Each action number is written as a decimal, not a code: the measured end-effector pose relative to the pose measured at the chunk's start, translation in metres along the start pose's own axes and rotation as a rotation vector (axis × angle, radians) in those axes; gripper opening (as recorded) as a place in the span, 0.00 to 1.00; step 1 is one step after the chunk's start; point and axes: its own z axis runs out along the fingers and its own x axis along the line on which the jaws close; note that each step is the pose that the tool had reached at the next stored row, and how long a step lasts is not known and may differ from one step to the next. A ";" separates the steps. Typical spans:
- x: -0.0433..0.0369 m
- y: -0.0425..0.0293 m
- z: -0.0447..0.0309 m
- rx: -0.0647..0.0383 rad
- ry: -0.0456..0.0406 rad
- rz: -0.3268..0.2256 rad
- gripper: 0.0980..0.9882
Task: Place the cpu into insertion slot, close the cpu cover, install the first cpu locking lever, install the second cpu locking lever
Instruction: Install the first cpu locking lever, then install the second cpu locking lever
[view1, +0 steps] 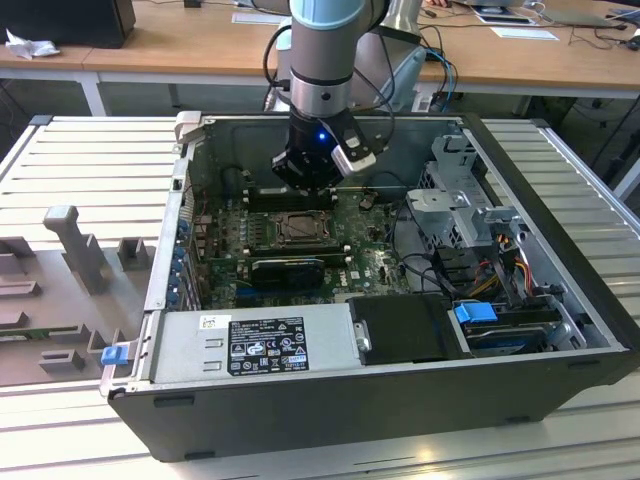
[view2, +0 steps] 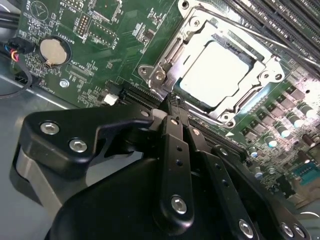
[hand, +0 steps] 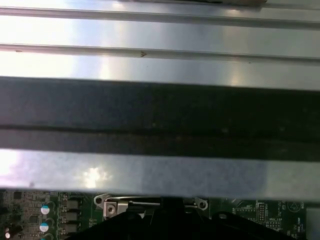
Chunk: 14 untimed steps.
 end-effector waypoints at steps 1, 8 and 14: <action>0.0001 -0.0010 -0.0001 0.000 0.0000 0.000 0.01; 0.0003 -0.0058 -0.0030 0.000 0.0001 0.000 0.01; 0.0003 -0.0073 -0.0061 0.000 0.0000 0.000 0.01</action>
